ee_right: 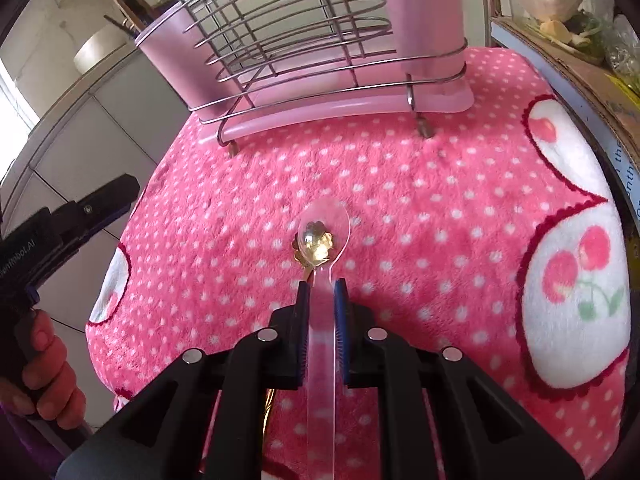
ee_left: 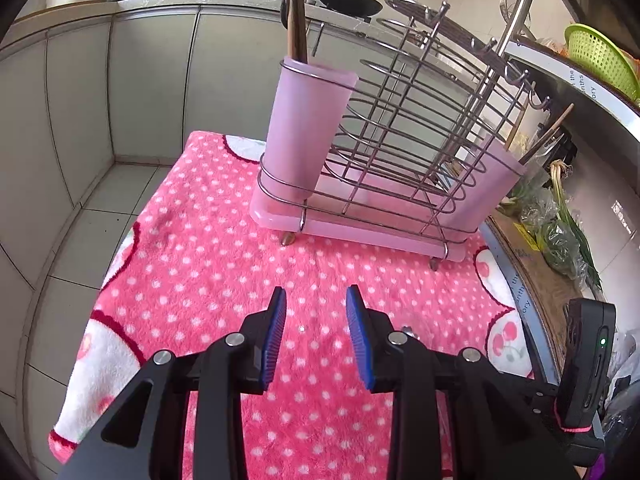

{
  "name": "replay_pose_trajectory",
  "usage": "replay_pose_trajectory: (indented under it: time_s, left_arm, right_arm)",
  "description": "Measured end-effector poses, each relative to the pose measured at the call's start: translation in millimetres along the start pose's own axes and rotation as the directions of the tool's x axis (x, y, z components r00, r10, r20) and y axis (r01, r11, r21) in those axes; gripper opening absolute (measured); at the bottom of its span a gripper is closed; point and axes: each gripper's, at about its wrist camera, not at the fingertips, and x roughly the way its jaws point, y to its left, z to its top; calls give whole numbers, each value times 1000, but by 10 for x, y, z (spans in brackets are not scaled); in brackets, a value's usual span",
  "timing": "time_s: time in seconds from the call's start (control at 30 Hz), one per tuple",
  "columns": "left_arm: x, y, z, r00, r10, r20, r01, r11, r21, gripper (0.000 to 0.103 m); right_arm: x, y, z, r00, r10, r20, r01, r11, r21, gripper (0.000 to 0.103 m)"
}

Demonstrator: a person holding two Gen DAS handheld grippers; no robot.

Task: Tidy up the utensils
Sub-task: 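Grasp the gold spoon handle with the left tool while the right tool grasps the clear spoon, then lift both spoons upright and carry them above the holder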

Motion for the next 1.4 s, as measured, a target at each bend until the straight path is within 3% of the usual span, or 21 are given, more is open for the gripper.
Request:
replay_pose_trajectory:
  time_s: [0.2,0.3,0.4,0.53,0.63,0.8,0.9,1.07,1.4]
  left_arm:
    - [241,-203,-69,986,-81,-146,83,997,4,28]
    - [388,-373,-113,966,-109,-236,114,993,10,28]
    - [569,-523,-218,931,-116,-346,126,992,6,25]
    - [770,-706,-375,904,-57,-424,88,995,55,20]
    - [800,-866,-386,915,11,-402,47,990,134,17]
    - [898,-1089,-409,905,126,-405,-23,968,249,12]
    - [941,-1155,-410,905,159,-395,-39,955,295,6]
    - [922,-1035,-320,903,100,-419,0,973,231,2]
    - [631,-634,-102,929,-4,-371,55,991,126,2]
  right_arm:
    - [-149,-175,8,999,-28,43,26,998,56,13]
    - [-205,-242,-16,998,-39,50,35,997,74,13]
    - [-221,-303,-41,998,-44,48,40,995,87,13]
    - [-233,-378,-70,999,-33,38,29,995,97,13]
    - [-225,-413,-101,999,-22,30,19,995,99,13]
    - [-217,-432,-130,1000,4,13,-5,995,97,13]
    - [-202,-426,-135,1000,9,2,-9,996,90,13]
    - [-202,-440,-125,999,27,-19,-25,995,98,13]
    - [-86,-418,6,995,15,-94,-8,997,71,13]
